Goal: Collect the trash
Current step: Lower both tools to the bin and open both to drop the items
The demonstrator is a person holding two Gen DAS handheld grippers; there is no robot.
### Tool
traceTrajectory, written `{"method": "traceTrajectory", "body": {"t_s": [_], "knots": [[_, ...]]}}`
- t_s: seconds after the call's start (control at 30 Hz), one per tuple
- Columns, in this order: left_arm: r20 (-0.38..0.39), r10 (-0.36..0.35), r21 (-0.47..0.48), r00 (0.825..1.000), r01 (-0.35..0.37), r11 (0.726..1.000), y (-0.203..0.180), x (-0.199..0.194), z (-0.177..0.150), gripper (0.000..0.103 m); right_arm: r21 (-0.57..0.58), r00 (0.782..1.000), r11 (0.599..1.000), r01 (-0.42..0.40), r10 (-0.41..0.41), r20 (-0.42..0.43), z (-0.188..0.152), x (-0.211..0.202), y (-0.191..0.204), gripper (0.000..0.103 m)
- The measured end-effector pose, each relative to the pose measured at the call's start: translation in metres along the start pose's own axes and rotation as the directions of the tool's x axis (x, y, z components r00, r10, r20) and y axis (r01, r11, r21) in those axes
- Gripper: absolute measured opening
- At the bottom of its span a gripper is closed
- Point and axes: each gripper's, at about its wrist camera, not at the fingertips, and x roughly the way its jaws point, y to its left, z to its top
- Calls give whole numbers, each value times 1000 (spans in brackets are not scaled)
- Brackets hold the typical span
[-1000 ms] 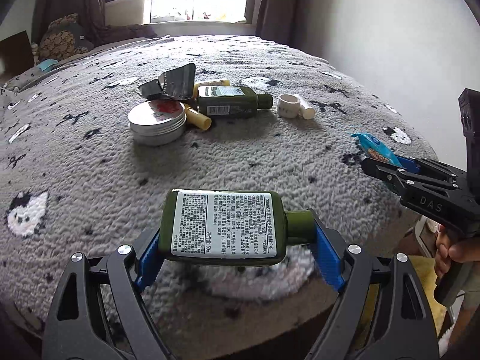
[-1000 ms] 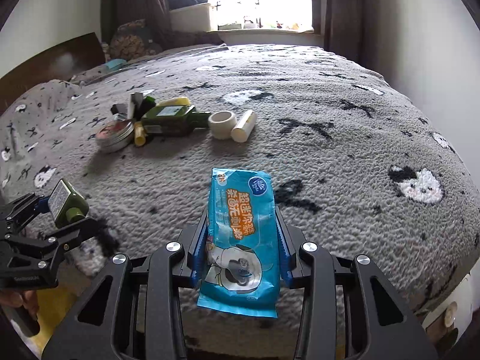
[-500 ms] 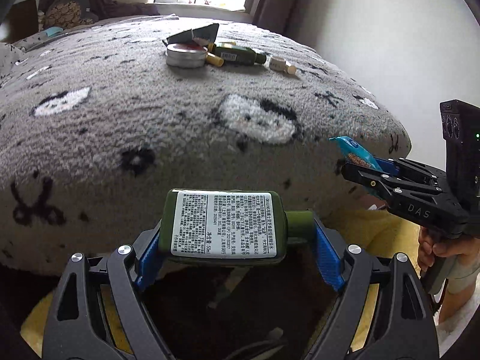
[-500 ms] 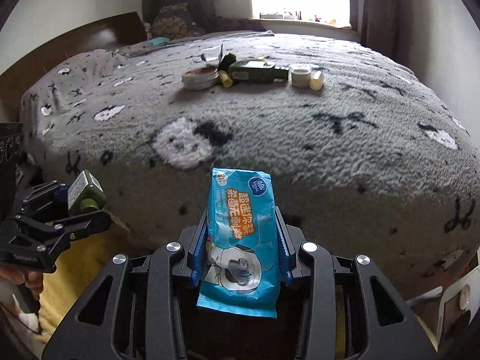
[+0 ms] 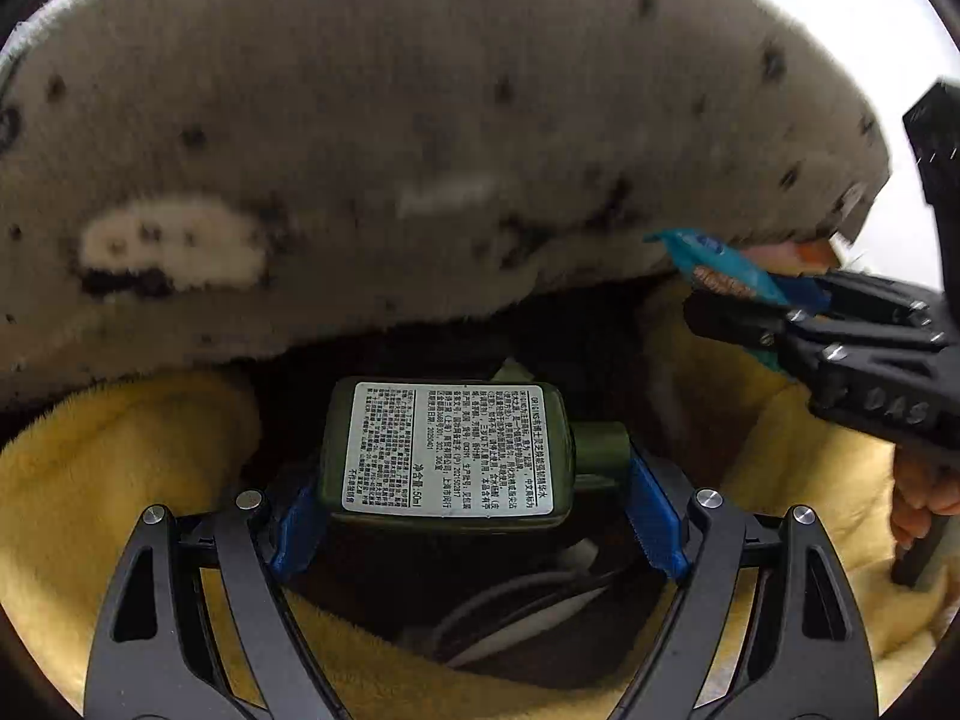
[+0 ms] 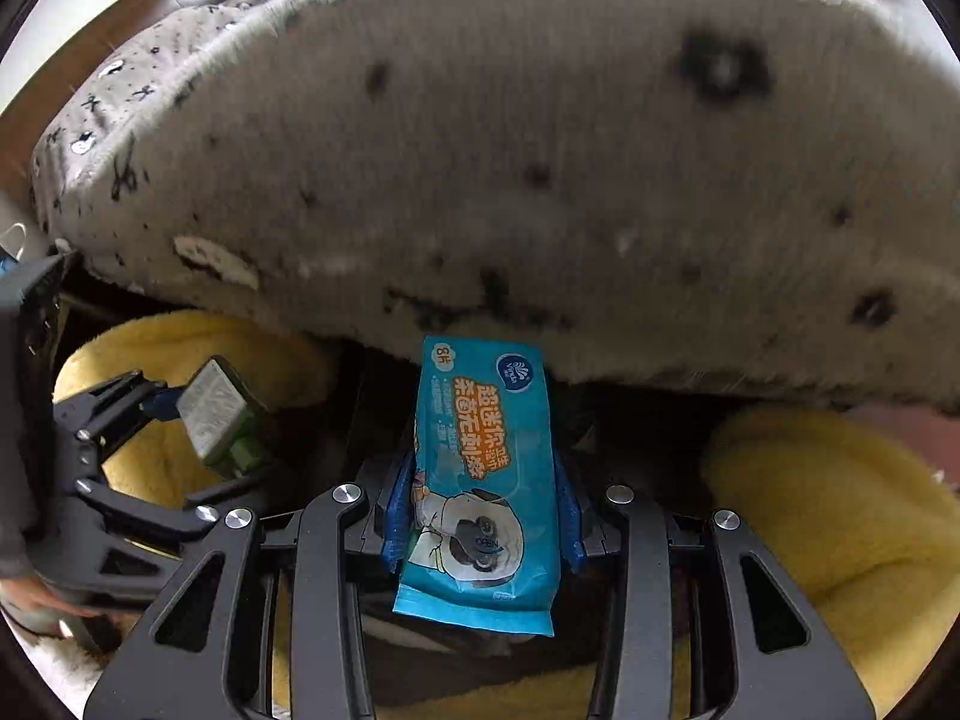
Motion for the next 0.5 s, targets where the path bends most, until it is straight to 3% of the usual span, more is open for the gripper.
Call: {"method": "traceTrajectory", "body": {"t_s": [0.23, 0.43, 0.47, 0.5], "knots": [[-77, 27, 25, 997, -25, 999, -7, 25, -6, 80, 64, 994, 998, -25, 31, -105, -11, 30, -9, 40], [-97, 21, 26, 995, -18, 999, -9, 32, -10, 80, 81, 991, 996, -33, 43, -123, -14, 40, -10, 44], [-99, 17, 27, 995, -15, 1000, -10, 33, -10, 80, 83, 991, 996, -36, 46, -124, -14, 42, -11, 47], [-100, 16, 28, 995, -13, 1000, -12, 38, -8, 81, 84, 991, 996, -37, 47, -125, -13, 42, -10, 57]]}}
